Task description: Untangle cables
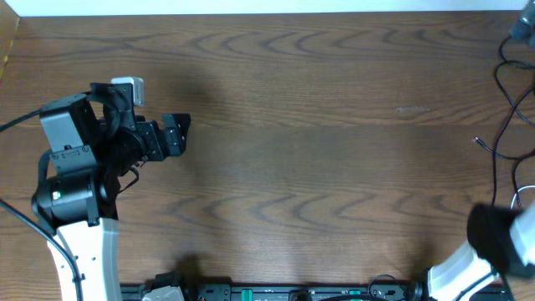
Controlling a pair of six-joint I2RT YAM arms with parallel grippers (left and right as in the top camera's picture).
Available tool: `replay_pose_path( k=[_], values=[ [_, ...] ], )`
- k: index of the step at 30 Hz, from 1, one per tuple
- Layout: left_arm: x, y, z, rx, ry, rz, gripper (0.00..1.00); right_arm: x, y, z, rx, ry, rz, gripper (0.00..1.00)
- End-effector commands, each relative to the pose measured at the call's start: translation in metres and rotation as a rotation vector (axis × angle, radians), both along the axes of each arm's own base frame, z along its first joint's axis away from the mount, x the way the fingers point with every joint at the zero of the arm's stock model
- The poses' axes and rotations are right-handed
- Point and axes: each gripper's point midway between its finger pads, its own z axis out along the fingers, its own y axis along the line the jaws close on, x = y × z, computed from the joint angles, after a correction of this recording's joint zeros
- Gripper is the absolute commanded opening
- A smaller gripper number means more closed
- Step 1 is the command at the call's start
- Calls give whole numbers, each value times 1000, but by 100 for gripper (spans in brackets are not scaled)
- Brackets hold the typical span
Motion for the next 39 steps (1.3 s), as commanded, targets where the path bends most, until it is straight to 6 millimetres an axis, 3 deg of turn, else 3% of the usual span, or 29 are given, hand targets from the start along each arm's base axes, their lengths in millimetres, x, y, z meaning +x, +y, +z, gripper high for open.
replay_pose_path(
  k=[1,5,11,18,23,27,32,35,39],
  values=[
    [-5,1,6,22,-31,0,98,-13,10,0,-19,19,59,99],
    [-10,0,12,26,-47,1,98,-11,14,-31,-64,83,63,99],
    [-18,-2,22,35,-88,1,98,-44,19,-62,-131,38,62,99],
    [-21,-3,21,33,-76,1,98,-85,31,-135,-46,19,69,99],
    [-25,-4,23,35,-82,1,98,-103,57,-190,61,26,177,99],
    [-33,-6,27,45,-98,-4,98,-107,78,-216,135,-7,269,99],
    [-52,-9,29,82,-125,-22,98,-124,82,-233,151,-14,277,99],
    [-64,-12,26,85,-157,-20,98,-134,83,-228,156,-65,268,99],
    [-81,-18,0,65,-158,-14,98,-148,83,-214,140,-145,275,99]
  ],
)
